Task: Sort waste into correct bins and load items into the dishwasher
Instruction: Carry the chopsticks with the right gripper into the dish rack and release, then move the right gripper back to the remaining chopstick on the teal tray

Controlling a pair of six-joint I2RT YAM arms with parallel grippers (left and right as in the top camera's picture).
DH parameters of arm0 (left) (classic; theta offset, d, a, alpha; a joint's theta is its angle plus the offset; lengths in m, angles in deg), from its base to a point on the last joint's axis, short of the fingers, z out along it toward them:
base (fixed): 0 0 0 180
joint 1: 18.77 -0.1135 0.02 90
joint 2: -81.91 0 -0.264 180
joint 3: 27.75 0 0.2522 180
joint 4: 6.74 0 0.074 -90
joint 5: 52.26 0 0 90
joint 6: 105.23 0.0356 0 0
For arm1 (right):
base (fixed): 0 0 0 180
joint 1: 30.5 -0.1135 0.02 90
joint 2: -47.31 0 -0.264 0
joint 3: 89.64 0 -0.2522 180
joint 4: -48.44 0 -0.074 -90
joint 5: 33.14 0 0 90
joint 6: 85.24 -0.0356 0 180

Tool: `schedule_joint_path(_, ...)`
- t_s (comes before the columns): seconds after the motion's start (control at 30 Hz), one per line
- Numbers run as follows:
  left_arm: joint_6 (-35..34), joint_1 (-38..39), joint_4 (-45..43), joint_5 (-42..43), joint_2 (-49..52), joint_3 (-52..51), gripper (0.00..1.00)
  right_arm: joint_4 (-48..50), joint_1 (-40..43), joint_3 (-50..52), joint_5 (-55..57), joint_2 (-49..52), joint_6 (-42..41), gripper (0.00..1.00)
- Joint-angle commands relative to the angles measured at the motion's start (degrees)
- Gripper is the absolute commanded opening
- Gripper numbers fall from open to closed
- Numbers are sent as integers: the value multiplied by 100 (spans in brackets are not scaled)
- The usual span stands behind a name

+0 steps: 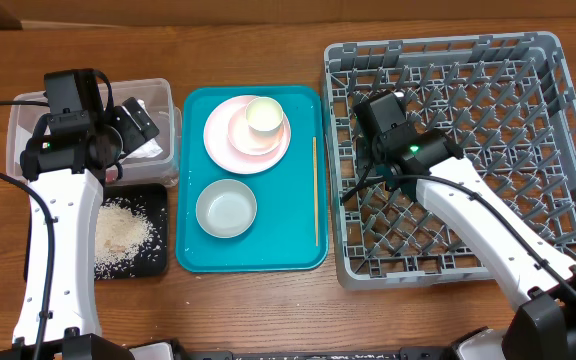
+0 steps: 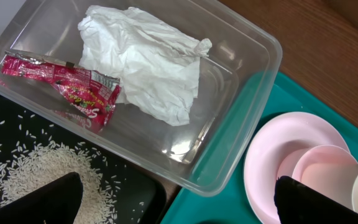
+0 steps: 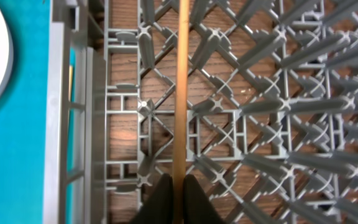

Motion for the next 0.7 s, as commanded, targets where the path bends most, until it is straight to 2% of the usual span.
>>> schedule_joint_path(0.0,-55,4,-9,-11,-17,127,100,26,28,0,76,-42,22,17)
schedule_joint_path(0.13,-55,7,-9,-11,-17,127,100,24,28,0,76,-42,22,24)
schedule_joint_path(0.33,-57,7,-7,-11,-17,127,100,31,28,0,11,-42,-199,25)
schedule_joint_path(0.43,-57,7,-7,-11,-17,127,100,136,26,0,-669,-42,-855,25)
schedule_joint_path(0.57,-55,4,-9,-11,-17,127,100,612,7,0,-2225,-42,-1534,25)
schedule_joint_path(0.67,-55,7,-7,-11,-17,127,100,804,-103,0,-2507,-42,-2033,25)
